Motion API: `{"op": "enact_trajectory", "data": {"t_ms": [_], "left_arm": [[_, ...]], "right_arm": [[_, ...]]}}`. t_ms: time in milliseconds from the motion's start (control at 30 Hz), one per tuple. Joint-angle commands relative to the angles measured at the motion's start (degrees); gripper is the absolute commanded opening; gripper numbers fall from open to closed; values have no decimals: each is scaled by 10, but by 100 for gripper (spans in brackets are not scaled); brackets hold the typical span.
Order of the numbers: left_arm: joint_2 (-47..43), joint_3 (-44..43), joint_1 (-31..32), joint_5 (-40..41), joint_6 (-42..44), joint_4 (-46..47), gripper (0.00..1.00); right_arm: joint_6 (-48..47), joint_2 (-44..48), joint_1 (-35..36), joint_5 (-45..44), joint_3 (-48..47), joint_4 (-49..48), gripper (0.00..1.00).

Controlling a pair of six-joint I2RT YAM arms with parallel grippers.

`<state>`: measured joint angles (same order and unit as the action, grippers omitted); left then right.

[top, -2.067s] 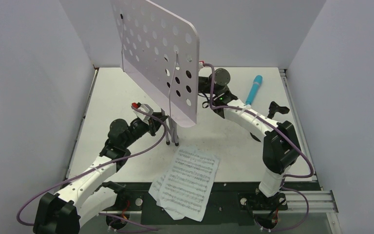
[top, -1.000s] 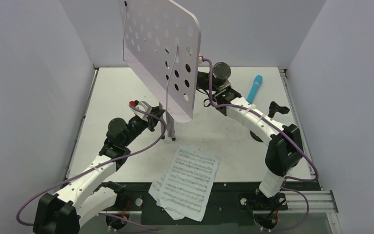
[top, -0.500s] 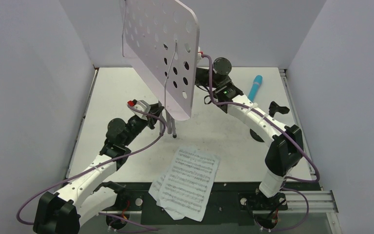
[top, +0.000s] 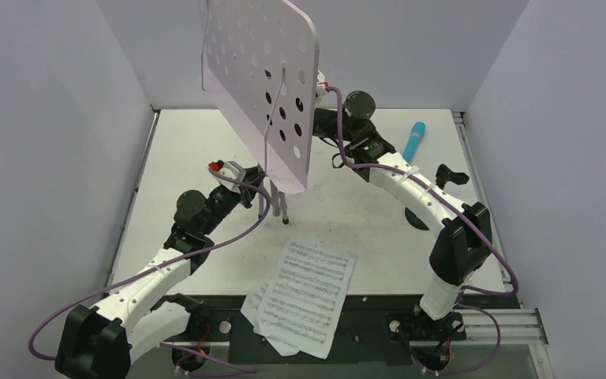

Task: Set up the instrument practice props

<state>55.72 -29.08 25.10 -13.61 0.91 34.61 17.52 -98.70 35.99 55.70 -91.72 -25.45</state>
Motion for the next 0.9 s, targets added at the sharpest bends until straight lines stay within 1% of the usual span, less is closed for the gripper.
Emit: {"op": "enact_trajectory", "data": {"t_ms": [0,533,667,867], "left_arm": [[16,3,-8,68,25,-47,0],[25,1,-7,91,46,-80,0],[27,2,-6,84,44,-75,0],[28,-6,3,70,39,-60,0]], "right_arm": [[17,85,-12,-49,-99,-185,5],[12,84,-15,-55,-126,-181,5],[11,84,-14,-55,-127,-179,5],[2,95,-18,-59,-100,-178,5]]}}
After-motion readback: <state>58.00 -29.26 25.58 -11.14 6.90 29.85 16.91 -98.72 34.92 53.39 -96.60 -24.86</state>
